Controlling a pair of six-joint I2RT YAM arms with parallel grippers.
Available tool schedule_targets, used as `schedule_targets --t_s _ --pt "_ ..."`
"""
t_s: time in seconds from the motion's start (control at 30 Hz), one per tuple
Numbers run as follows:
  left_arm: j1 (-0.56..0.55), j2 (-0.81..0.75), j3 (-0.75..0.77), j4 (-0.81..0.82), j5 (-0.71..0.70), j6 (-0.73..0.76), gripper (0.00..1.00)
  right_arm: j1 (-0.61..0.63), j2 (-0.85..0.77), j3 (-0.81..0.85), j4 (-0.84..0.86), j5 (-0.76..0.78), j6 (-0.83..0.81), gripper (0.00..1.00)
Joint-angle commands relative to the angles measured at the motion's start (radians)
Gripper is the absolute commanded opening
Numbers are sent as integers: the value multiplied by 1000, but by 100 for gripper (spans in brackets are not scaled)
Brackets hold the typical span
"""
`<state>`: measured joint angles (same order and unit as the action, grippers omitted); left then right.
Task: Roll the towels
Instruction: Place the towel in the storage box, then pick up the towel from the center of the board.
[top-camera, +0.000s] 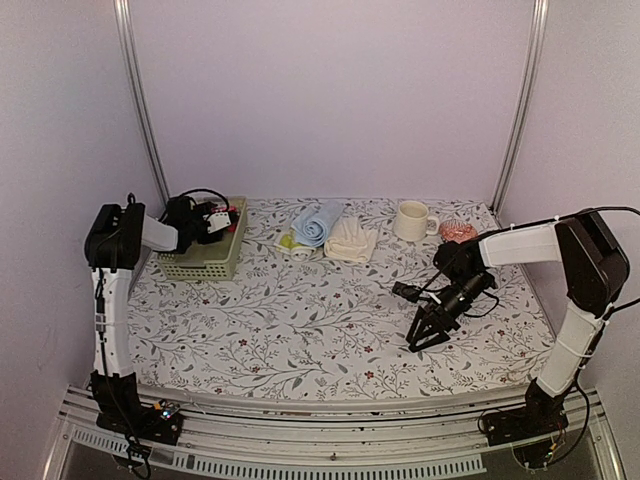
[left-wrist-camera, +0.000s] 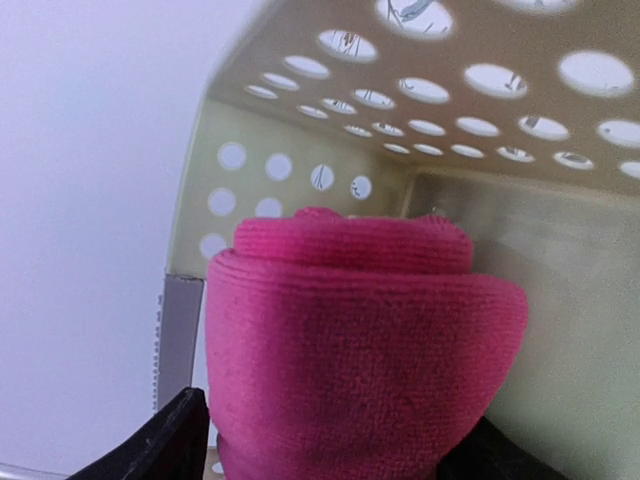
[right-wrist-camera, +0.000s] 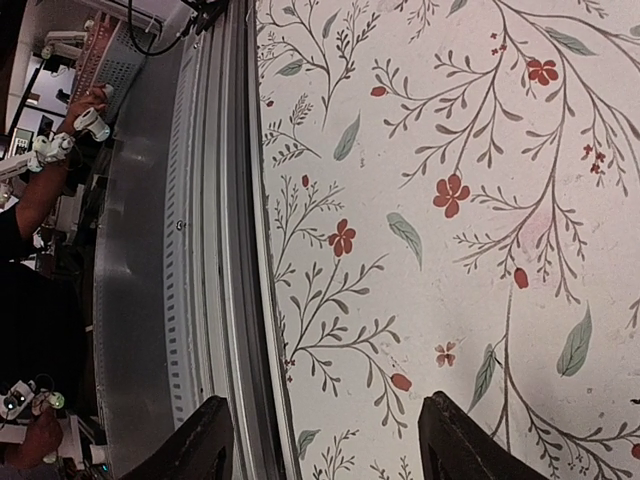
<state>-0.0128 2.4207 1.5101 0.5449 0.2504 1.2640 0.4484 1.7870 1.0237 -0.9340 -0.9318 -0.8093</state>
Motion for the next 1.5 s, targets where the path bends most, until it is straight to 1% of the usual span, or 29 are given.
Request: schedule_targets --t_s 0.0,0.07,0.1,0.13,0.17,0.33,0.37,0.4,0.53,0.6,0.7,0.8,0.9,1.0,1.07,1.13,1.23,1.27,1.3,1.33,1.37,1.43,1.47 --pt "-10 -37 -22 -91 17 13 78 -7 7 24 -23 -36 -28 67" --pt "-10 -49 -33 -103 18 18 80 -7 7 23 -28 -38 -32 68" --pt "-11 -54 -38 -109 16 20 87 -6 7 24 -30 -41 -33 68" --pt "-13 -58 -40 -119 13 23 95 -7 7 25 -33 -43 -35 70" --pt "-14 -62 -43 -129 7 26 98 -7 6 26 -36 -46 -39 72" --pt "-24 -94 -77 -128 -9 19 98 -7 -1 27 -43 -53 -47 79" --pt "-25 -102 -83 -129 -16 17 98 -7 -3 27 -45 -56 -48 94" --pt "-28 -112 -88 -132 -23 16 98 -6 -3 28 -48 -57 -48 100" --pt "-33 -170 -131 -110 -49 -12 98 -7 -15 44 -52 -57 -51 99" --pt "-32 -220 -164 -85 -54 -54 98 -7 -31 52 -46 -49 -48 99" --pt "-37 -306 -215 -88 -45 -77 98 -9 -66 68 -42 -25 -31 99" --pt "-53 -397 -257 -146 -72 -98 98 -18 -100 101 -49 17 -22 99" --pt "-67 -524 -345 -142 -60 -131 98 -35 -124 159 -76 62 -23 99" --pt "-95 -630 -408 -163 -103 -155 98 -47 -153 233 -59 146 5 99" --pt "-134 -702 -431 -183 -142 -216 98 -47 -177 290 -2 246 65 99" --pt "-188 -775 -432 -216 -196 -312 99 -48 -200 341 90 383 128 99" --pt "-303 -882 -425 -234 -322 -552 99 -50 -224 373 276 581 232 99" --pt "-358 -914 -421 -239 -401 -648 99 -51 -222 375 322 602 264 99" --pt "-398 -943 -414 -256 -452 -741 98 -51 -211 383 347 597 289 99" --pt "-435 -974 -406 -298 -464 -809 98 -50 -191 402 353 577 293 99" --pt "-465 -1001 -402 -346 -440 -866 98 -51 -161 427 346 561 289 99" --pt "-509 -1058 -423 -384 -397 -955 98 -50 -78 512 311 544 287 100" --pt "-528 -1082 -444 -385 -395 -997 99 -50 -27 565 291 542 294 95"
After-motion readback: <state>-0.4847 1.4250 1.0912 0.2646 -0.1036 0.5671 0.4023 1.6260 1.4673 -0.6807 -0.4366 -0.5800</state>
